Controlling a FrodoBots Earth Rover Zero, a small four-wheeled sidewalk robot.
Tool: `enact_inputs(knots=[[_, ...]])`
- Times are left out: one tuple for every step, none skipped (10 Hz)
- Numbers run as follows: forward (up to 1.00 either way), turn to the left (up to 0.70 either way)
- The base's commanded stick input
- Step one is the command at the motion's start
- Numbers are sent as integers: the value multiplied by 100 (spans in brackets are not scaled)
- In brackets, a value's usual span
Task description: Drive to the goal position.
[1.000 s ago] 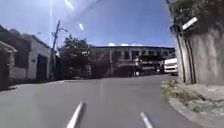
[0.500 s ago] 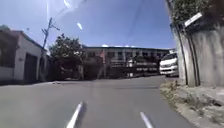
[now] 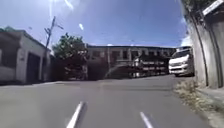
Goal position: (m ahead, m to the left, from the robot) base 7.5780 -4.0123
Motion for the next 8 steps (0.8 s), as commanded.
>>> enact_inputs(knots=[[100,-34],[100,-39],[100,-26],[100,-33],[100,-38],[100,-11],[100,10],[100,8]])
